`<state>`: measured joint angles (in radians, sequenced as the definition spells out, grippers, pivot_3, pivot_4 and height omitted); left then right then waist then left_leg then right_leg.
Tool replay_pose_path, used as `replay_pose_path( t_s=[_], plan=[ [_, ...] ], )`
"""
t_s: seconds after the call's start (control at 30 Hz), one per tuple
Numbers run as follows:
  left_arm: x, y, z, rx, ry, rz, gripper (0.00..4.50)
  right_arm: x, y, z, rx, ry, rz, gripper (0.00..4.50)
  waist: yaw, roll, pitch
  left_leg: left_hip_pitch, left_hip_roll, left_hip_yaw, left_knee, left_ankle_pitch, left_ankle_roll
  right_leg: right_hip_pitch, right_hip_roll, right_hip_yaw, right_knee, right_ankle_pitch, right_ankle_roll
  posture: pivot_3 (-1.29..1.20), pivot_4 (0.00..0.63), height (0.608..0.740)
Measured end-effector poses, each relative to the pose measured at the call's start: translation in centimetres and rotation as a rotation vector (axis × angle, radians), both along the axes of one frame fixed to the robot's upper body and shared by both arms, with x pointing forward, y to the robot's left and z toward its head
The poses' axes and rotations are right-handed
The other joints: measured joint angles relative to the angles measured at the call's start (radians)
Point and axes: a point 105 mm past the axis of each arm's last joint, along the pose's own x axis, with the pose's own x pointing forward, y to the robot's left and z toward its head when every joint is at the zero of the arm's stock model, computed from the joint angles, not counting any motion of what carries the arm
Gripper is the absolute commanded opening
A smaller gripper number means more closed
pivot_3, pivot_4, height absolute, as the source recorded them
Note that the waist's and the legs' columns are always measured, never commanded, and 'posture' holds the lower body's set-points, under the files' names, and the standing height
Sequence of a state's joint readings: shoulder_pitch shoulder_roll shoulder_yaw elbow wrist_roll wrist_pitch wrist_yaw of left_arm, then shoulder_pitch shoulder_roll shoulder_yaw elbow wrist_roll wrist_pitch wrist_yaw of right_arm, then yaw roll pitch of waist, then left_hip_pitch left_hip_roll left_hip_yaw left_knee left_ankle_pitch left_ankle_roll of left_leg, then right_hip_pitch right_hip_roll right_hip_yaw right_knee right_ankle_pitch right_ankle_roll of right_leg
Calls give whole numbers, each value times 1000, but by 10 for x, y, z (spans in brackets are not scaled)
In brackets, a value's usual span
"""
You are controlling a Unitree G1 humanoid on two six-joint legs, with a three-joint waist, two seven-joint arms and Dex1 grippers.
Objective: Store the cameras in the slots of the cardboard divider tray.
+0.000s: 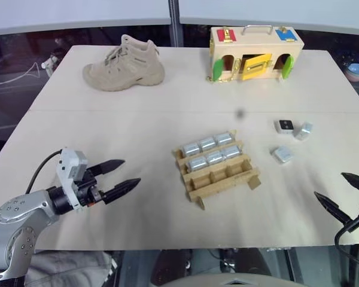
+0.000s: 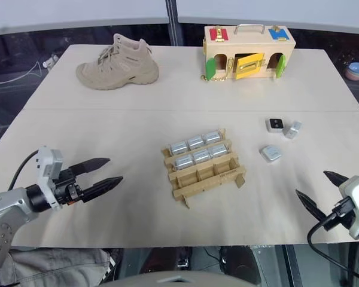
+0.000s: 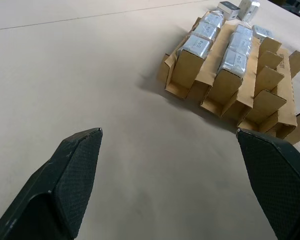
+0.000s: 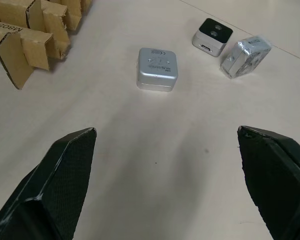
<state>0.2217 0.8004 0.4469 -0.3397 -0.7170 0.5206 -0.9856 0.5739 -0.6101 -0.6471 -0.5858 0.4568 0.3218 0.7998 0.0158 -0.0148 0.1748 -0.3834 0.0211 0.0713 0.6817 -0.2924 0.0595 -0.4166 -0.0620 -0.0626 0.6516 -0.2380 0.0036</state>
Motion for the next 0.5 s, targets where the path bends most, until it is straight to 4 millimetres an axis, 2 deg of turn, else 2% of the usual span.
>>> replay_pose_path(
  t_s=[0.17,0.23,0.33,0.43,0.5],
  plan=[
    [6,-4,9,-36,-33,-10,4461,7,-1,1,-11,-13,-2,4500,1,0,0,0,0,0,0,0,0,0,0,0,0,0,0,0,150,740],
    [15,-13,29,-105,-102,-39,4461,18,2,3,-18,-42,-2,4500,0,0,0,0,0,0,0,0,0,0,0,0,0,0,0,0,150,740],
    [20,-17,39,-138,-136,-45,4461,25,1,2,-6,-26,-48,4500,0,0,0,0,0,0,0,0,0,0,0,0,1,1,1,0,150,740],
    [23,-25,50,-177,-168,-83,4461,40,4,9,6,-29,-94,4500,-3,0,0,0,0,1,0,0,0,0,0,0,1,2,2,0,150,740],
    [19,-43,69,-213,-221,-190,4461,64,11,22,77,-54,-141,4500,-7,-2,1,0,0,1,2,0,0,0,1,0,1,2,2,0,150,740]
  ],
)
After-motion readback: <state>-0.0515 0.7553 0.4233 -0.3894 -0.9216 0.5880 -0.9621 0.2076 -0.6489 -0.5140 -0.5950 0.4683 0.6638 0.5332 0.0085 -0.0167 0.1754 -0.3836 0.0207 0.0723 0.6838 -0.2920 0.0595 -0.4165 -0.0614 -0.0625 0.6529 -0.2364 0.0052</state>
